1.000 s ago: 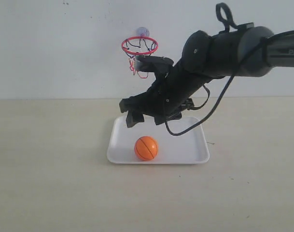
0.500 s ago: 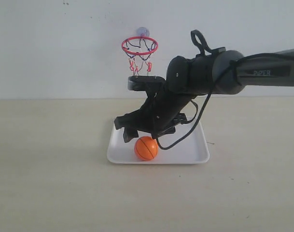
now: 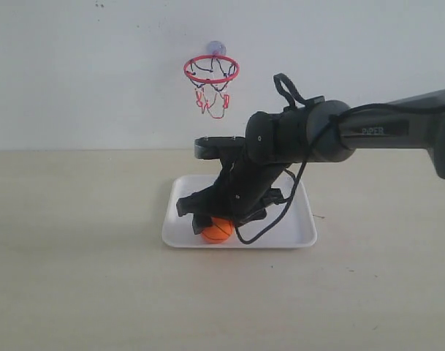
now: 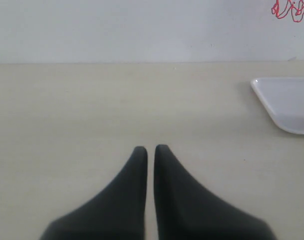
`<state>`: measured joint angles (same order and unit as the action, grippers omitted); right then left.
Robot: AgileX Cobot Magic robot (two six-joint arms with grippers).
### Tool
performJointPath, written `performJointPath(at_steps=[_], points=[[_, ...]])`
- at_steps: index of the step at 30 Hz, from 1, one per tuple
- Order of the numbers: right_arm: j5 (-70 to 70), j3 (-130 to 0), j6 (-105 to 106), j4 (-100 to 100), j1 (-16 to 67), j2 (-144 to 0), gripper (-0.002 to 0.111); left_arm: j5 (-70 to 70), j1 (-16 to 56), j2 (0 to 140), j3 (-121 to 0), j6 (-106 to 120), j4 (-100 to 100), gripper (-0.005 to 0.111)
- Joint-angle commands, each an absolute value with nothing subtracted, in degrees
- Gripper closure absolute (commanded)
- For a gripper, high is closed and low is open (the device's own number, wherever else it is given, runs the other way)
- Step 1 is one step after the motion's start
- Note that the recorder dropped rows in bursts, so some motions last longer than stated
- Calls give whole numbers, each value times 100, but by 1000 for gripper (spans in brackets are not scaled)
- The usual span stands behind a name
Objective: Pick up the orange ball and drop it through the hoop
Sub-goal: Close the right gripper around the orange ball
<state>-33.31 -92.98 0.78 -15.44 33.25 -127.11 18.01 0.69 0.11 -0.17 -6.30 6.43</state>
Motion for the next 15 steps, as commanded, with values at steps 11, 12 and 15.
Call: performJointPath(at_steps=[11, 12, 15], points=[[-3415, -9335, 208, -1407, 3329, -12373, 108, 1778, 123, 0, 0, -640, 601, 103], [-3350, -9335, 208, -1397, 3315, -12249, 108, 1778, 123, 0, 0, -640, 601, 103], [-3083, -9335, 208, -1264, 3315, -11802, 108, 1778, 123, 0, 0, -640, 601, 103]])
